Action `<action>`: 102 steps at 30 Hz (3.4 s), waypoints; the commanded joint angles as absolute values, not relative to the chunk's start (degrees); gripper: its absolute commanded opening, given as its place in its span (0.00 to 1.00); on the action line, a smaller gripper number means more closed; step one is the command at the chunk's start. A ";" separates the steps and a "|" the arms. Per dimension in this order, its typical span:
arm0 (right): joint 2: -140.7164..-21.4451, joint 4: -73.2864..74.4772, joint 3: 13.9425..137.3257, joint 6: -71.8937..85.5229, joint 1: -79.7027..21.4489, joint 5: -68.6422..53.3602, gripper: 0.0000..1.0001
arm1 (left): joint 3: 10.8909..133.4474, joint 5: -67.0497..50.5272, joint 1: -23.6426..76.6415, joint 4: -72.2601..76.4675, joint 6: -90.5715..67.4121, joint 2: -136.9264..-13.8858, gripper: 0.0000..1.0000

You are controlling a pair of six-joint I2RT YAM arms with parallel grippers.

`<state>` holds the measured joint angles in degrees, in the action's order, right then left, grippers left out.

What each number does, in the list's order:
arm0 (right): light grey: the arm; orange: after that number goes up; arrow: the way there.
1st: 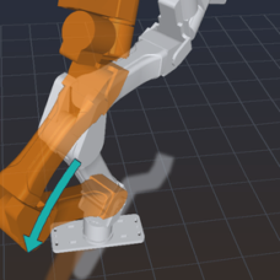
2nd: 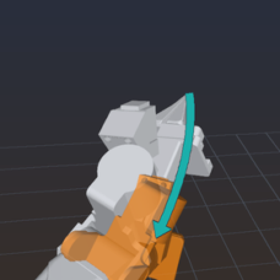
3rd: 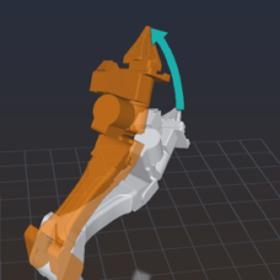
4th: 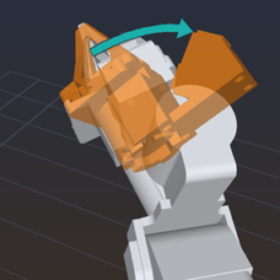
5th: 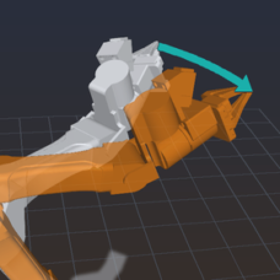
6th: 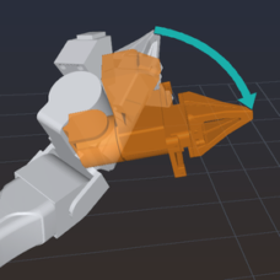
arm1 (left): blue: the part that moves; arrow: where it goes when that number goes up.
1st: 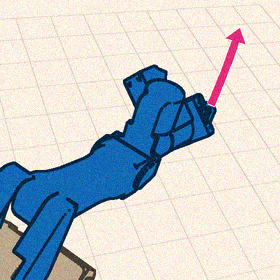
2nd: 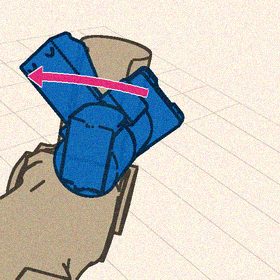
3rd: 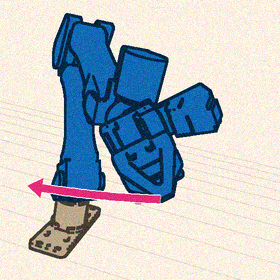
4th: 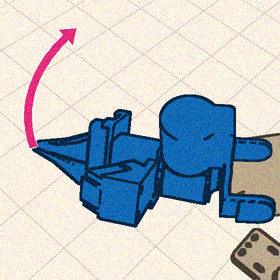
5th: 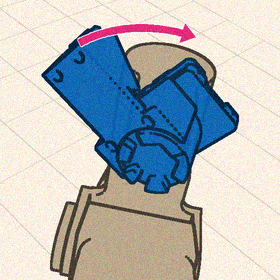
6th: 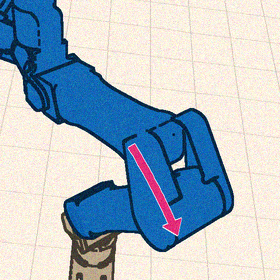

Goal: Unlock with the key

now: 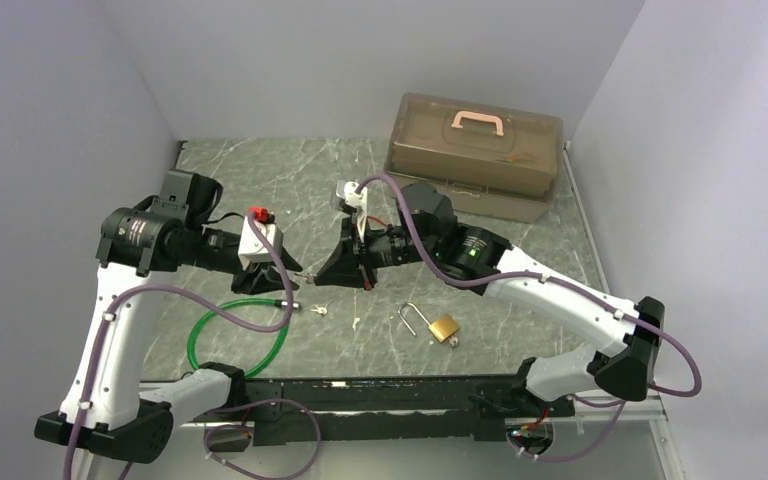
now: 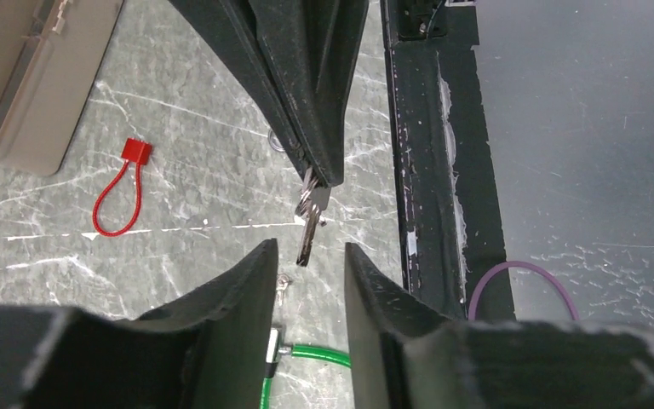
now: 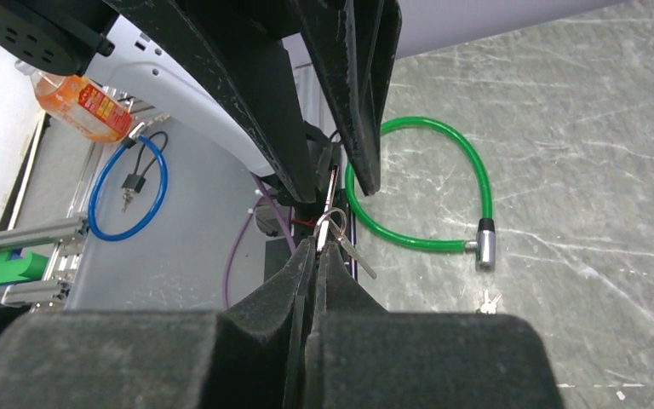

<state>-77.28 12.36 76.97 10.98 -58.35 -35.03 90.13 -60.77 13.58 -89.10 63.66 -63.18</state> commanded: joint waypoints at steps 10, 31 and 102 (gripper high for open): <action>-78.64 11.10 81.45 8.19 -60.27 -34.15 0.00 | 92.76 -61.06 14.93 -89.94 60.47 -63.69 0.00; -62.15 6.18 68.78 8.48 -45.08 -21.17 0.66 | 92.05 10.12 41.00 -89.33 39.95 -76.42 0.00; -68.55 -15.63 63.79 8.60 -55.55 -36.96 0.44 | 114.88 -28.83 45.39 -90.27 33.95 -73.14 0.00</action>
<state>-67.96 -14.83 60.84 10.22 -55.29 -37.32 112.66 -24.08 45.76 -90.56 35.27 -73.63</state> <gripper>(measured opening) 0.483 0.012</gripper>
